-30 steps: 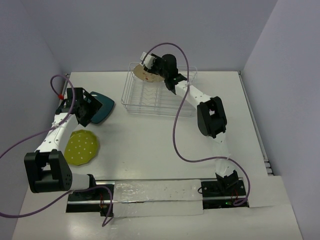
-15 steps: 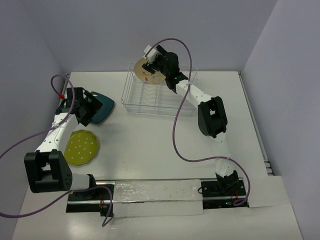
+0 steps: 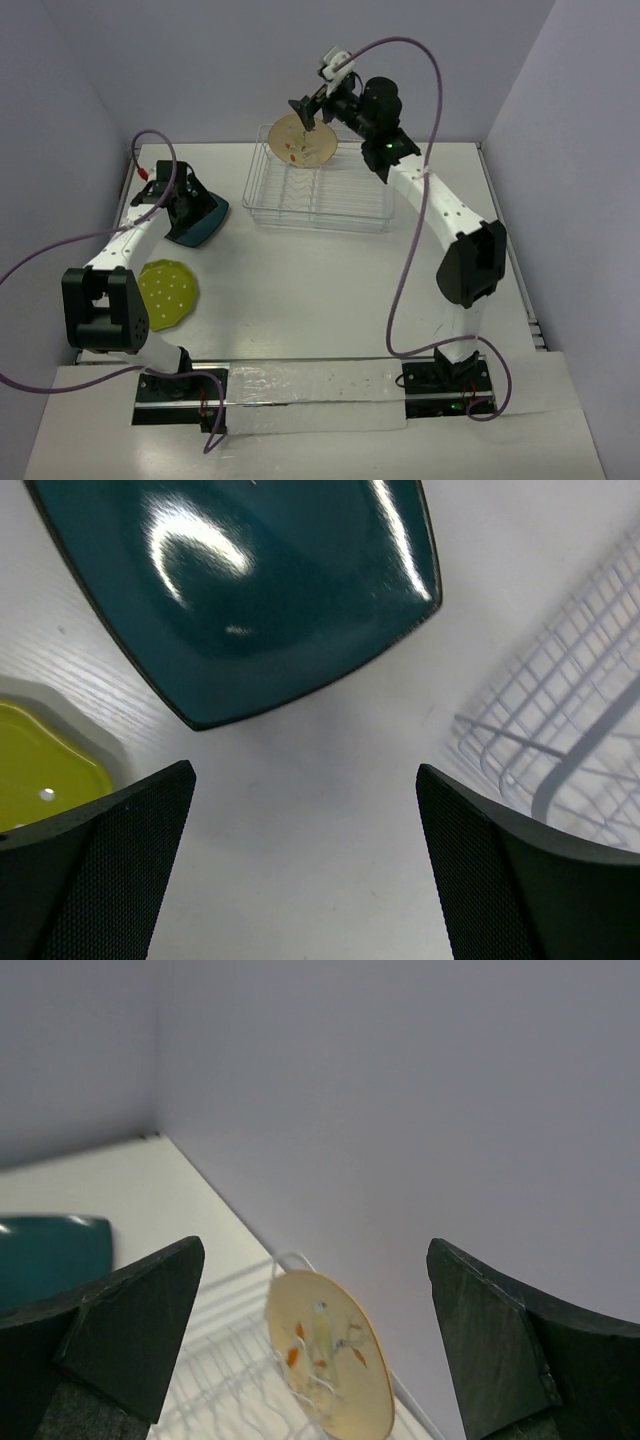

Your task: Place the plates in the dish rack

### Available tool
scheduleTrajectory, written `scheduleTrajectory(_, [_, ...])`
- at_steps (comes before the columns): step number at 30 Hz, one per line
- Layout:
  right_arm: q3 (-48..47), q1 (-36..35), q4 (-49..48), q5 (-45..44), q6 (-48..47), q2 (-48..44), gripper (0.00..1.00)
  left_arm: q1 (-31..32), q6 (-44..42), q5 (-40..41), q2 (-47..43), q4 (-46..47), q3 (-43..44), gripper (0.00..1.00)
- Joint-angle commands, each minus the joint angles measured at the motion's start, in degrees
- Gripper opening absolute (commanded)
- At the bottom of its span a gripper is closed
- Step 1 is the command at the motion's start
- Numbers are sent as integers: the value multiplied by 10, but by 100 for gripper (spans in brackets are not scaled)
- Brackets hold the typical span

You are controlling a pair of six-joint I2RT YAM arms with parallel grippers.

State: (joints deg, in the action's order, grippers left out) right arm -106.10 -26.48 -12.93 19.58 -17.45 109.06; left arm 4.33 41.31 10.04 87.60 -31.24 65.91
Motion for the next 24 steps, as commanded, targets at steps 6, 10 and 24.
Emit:
scheduleTrajectory(6, [143,1,143,32,227,-196,100,-72,42,36,-15,-12,18,99])
scheduleTrajectory(10, [272,-8,132,27,264,-272,100,-76,100,36,-50,-49,-3,99])
scheduleTrajectory(24, [370,-147,141,-14,354,-257,100,-54,127,-9,-254,-80,-192,99])
